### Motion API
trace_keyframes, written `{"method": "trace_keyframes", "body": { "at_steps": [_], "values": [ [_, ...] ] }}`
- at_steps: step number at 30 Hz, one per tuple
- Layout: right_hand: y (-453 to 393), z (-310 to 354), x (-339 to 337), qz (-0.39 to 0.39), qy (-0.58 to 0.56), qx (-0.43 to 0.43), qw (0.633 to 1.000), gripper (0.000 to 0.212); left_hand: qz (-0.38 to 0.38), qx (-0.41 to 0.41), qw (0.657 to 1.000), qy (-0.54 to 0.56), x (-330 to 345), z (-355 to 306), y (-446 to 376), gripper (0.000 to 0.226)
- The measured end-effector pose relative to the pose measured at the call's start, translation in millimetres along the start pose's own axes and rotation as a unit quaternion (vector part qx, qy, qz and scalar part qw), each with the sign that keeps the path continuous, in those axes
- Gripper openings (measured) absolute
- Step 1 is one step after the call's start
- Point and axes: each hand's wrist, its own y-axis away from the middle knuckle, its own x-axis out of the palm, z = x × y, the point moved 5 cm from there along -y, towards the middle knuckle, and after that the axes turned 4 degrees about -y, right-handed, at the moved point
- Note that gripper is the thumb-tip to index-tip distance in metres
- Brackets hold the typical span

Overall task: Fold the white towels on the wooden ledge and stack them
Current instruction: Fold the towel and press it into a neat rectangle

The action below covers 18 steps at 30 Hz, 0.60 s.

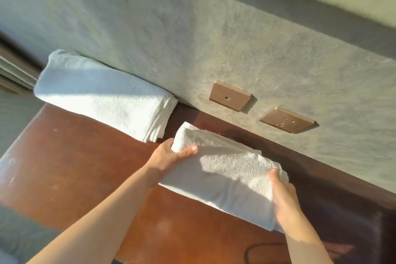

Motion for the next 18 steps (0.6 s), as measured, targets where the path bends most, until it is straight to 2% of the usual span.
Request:
{"method": "trace_keyframes", "body": {
  "at_steps": [2,3,6,9,13,16,18],
  "values": [
    [24.8,9.3,12.3,0.015,-0.006,-0.023,1.000,0.049,-0.016,0.032,0.999,-0.031,-24.2,-6.2,11.1,0.077],
    [41.1,16.2,20.9,0.022,-0.009,-0.037,0.999,0.045,-0.029,0.047,0.997,-0.046,-41.1,-8.5,15.7,0.077],
    [89.0,39.8,61.3,0.034,-0.035,-0.067,0.997,0.053,-0.051,0.094,0.993,-0.053,-107.9,-20.4,27.8,0.099],
    [129.8,77.9,121.7,0.045,-0.051,-0.099,0.993,0.064,-0.067,0.135,0.989,-0.001,-193.4,-38.1,27.3,0.073],
    [165.3,128.4,212.7,0.053,-0.040,-0.158,0.985,0.062,-0.128,0.173,0.976,-0.032,-302.4,-68.7,10.4,0.046],
    [185.2,158.7,268.4,0.041,-0.008,-0.177,0.983,0.059,-0.172,0.160,0.970,-0.058,-360.6,-86.6,-12.8,0.037],
    [188.8,170.3,299.1,0.019,0.038,-0.200,0.979,0.050,-0.202,0.136,0.965,-0.093,-385.8,-85.6,-37.4,0.037]
  ]
}}
